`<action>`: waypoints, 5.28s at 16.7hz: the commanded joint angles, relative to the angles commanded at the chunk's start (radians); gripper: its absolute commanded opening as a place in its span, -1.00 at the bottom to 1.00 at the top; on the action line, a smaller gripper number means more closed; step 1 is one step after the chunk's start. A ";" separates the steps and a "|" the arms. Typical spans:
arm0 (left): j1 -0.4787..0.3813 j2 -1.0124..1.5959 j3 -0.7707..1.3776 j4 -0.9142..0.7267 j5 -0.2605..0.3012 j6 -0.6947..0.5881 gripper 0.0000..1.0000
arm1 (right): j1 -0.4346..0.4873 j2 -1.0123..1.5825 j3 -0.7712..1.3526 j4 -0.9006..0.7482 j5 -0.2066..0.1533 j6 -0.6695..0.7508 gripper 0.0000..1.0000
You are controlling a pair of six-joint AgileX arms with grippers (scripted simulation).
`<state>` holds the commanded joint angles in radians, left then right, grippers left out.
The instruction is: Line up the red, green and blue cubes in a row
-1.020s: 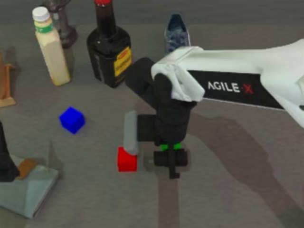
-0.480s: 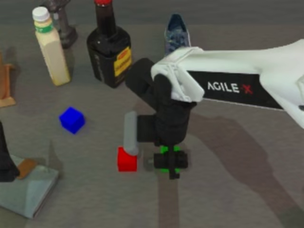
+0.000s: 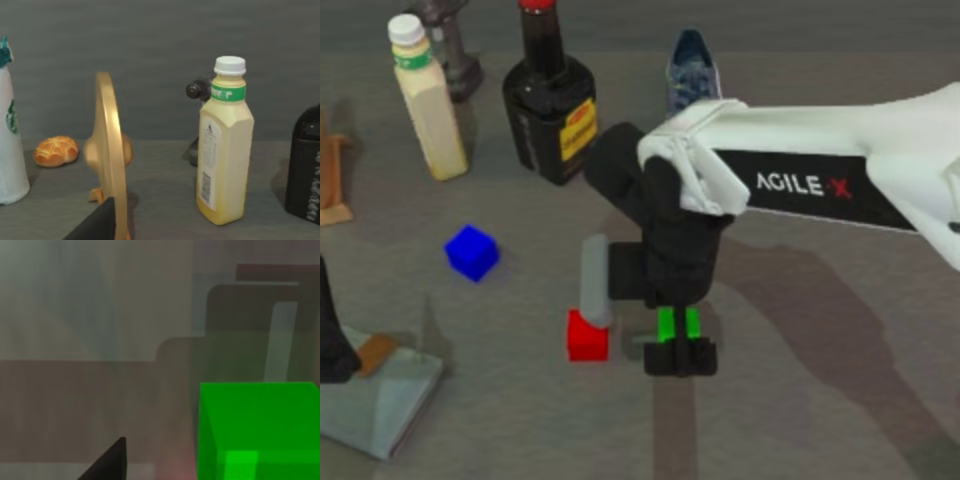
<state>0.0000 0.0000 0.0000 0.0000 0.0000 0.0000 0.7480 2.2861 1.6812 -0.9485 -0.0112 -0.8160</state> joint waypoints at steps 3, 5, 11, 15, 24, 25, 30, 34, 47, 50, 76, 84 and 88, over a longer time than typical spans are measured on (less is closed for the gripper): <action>0.000 0.000 0.000 0.000 0.000 0.000 1.00 | 0.000 0.000 0.000 0.000 0.000 0.000 1.00; 0.000 0.000 0.000 0.000 0.000 0.000 1.00 | 0.000 -0.001 0.003 -0.004 0.000 -0.001 1.00; 0.000 0.000 0.000 0.000 0.000 0.000 1.00 | 0.005 -0.057 0.127 -0.188 0.000 -0.005 1.00; 0.000 0.000 0.000 0.000 0.000 0.000 1.00 | 0.005 -0.077 0.158 -0.234 -0.001 -0.005 1.00; -0.033 0.210 0.194 -0.115 0.010 0.042 1.00 | -0.097 -0.289 -0.019 -0.082 -0.016 0.087 1.00; -0.041 0.277 0.249 -0.151 0.011 0.055 1.00 | -0.125 -0.360 -0.076 -0.039 -0.020 0.113 1.00; -0.085 0.738 0.609 -0.394 0.008 0.138 1.00 | -0.287 -0.814 -0.451 0.205 -0.037 0.270 1.00; -0.120 1.169 0.936 -0.617 0.001 0.214 1.00 | -0.425 -1.243 -0.812 0.413 -0.039 0.414 1.00; -0.217 2.156 1.697 -1.098 0.002 0.390 1.00 | -0.731 -2.264 -1.662 0.933 0.009 0.804 1.00; -0.220 2.179 1.717 -1.108 0.003 0.394 1.00 | -0.738 -2.286 -1.681 0.949 0.011 0.816 1.00; -0.218 2.289 1.565 -0.846 0.004 0.397 -0.36 | -0.738 -2.286 -1.681 0.949 0.011 0.816 1.00; -0.218 2.289 1.565 -0.846 0.004 0.397 -1.00 | -0.738 -2.286 -1.681 0.949 0.011 0.816 1.00; -0.218 2.289 1.565 -0.846 0.004 0.397 -1.00 | -0.738 -2.286 -1.681 0.949 0.011 0.816 1.00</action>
<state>-0.2185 2.2894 1.5650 -0.8464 0.0039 0.3970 0.0100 0.0000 0.0000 0.0000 0.0000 0.0000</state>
